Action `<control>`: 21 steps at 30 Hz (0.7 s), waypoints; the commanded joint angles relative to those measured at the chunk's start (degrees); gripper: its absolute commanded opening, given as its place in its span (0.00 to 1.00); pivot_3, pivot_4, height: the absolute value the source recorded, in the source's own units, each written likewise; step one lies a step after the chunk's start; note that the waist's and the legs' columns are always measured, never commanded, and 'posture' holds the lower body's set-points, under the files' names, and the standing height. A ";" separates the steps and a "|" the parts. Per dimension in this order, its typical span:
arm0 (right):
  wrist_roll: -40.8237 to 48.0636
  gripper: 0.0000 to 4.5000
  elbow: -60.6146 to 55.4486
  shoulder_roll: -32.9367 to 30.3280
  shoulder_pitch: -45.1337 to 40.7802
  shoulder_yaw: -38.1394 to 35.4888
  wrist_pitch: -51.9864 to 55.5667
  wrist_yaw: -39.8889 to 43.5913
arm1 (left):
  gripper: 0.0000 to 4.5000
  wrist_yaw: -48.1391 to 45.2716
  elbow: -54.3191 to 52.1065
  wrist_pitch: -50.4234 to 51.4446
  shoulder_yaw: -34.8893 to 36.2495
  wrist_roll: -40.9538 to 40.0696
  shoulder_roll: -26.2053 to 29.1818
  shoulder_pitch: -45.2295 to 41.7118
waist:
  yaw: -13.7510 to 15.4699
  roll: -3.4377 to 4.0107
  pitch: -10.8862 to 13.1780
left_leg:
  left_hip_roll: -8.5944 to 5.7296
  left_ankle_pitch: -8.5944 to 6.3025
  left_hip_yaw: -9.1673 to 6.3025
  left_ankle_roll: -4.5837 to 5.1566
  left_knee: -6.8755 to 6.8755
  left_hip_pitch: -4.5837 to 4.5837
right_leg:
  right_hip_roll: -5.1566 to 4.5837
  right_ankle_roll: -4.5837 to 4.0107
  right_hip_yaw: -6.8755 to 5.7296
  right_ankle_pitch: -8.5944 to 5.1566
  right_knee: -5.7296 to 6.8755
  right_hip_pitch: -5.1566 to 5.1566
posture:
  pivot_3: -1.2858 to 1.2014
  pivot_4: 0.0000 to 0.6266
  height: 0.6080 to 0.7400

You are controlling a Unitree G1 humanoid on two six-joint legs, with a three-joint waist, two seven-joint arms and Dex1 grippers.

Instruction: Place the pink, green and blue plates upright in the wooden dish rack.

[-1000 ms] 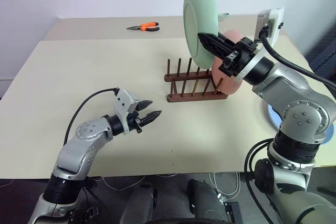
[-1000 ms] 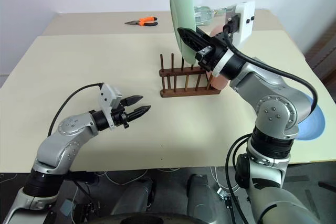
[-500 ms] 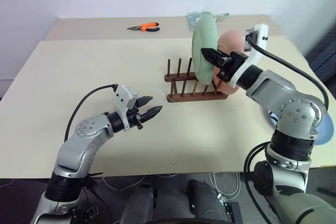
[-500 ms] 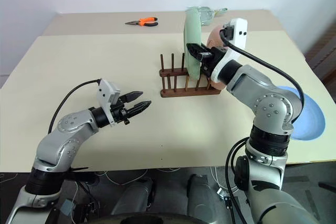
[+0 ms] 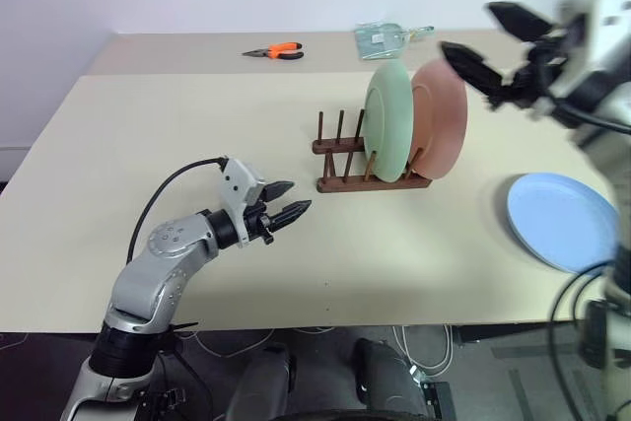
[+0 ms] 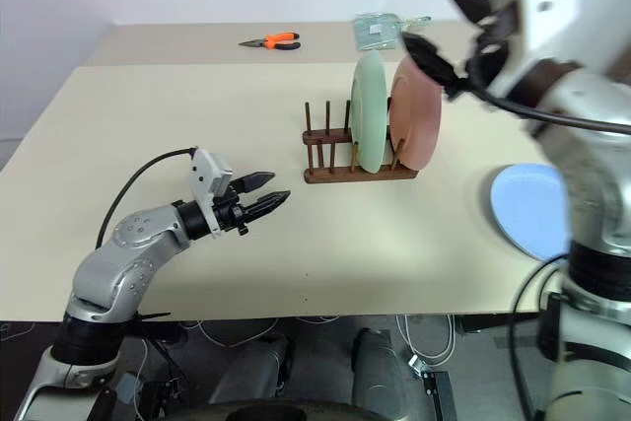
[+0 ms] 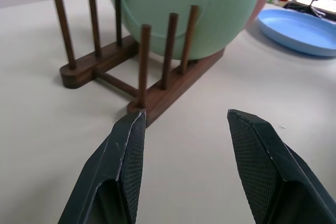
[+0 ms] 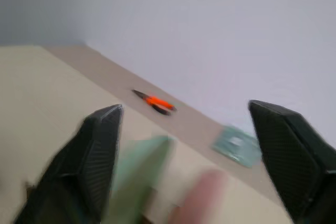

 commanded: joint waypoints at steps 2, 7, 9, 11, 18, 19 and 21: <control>-5.64 1.00 -0.07 -4.38 17.59 -7.05 -0.81 6.51 | 0.57 -1.90 0.33 -1.35 -1.01 0.49 -0.04 -1.60 | 0.28 0.02 -0.02 | 0.01 -0.04 0.06 0.06 0.01 0.05 | -0.02 0.01 0.01 -0.01 0.00 0.04 | 0.52 0.24 1.00; -8.35 1.00 -3.59 0.81 30.32 -4.41 0.30 3.77 | 0.57 -3.52 2.39 -2.31 -2.34 1.41 -0.73 -3.56 | -0.85 0.30 -0.06 | 0.20 -0.05 0.59 0.07 -0.06 0.10 | 0.03 0.09 0.39 -0.06 0.16 -0.05 | 0.52 0.24 1.00; -11.66 1.00 -2.23 2.67 32.24 -1.38 0.26 0.74 | 0.57 -3.88 2.16 -1.82 -2.07 0.53 -1.29 -4.47 | -0.89 0.28 -0.06 | 0.27 -0.07 0.83 0.11 -0.09 0.10 | 0.05 0.21 0.52 -0.14 0.18 0.01 | 0.52 0.24 1.00; -14.62 1.00 0.19 4.30 32.86 1.85 -0.05 -1.60 | 0.57 -4.18 1.77 -1.39 -1.91 0.03 -1.52 -5.05 | -0.76 0.27 -0.06 | 0.27 -0.07 0.88 0.11 -0.03 0.16 | 0.04 0.21 0.55 -0.15 0.16 0.04 | 0.52 0.24 1.00; -23.26 0.59 8.55 5.64 31.42 9.91 -3.21 -5.96 | 0.57 -4.11 1.33 -1.03 -1.28 -0.41 -1.51 -5.11 | -0.56 0.22 -0.03 | 0.26 -0.11 0.99 0.16 -0.02 0.50 | 0.02 0.21 0.66 -0.14 0.11 0.07 | 0.52 0.24 1.00; -23.77 0.50 9.11 5.82 30.97 9.91 -3.48 -6.40 | 0.57 -4.11 1.24 -1.04 -1.24 -0.39 -1.46 -5.02 | -0.57 0.21 -0.03 | 0.26 -0.11 0.99 0.17 -0.02 0.58 | 0.02 0.21 0.66 -0.14 0.10 0.15 | 0.52 0.24 1.00; -23.71 0.26 9.42 6.06 29.92 9.55 -3.92 -6.23 | 0.57 -4.05 1.16 -1.05 -1.16 -0.37 -1.43 -4.90 | -0.49 0.20 -0.02 | 0.26 -0.12 1.00 0.18 -0.04 0.70 | 0.02 0.23 0.66 -0.16 0.09 0.26 | 0.52 0.24 1.00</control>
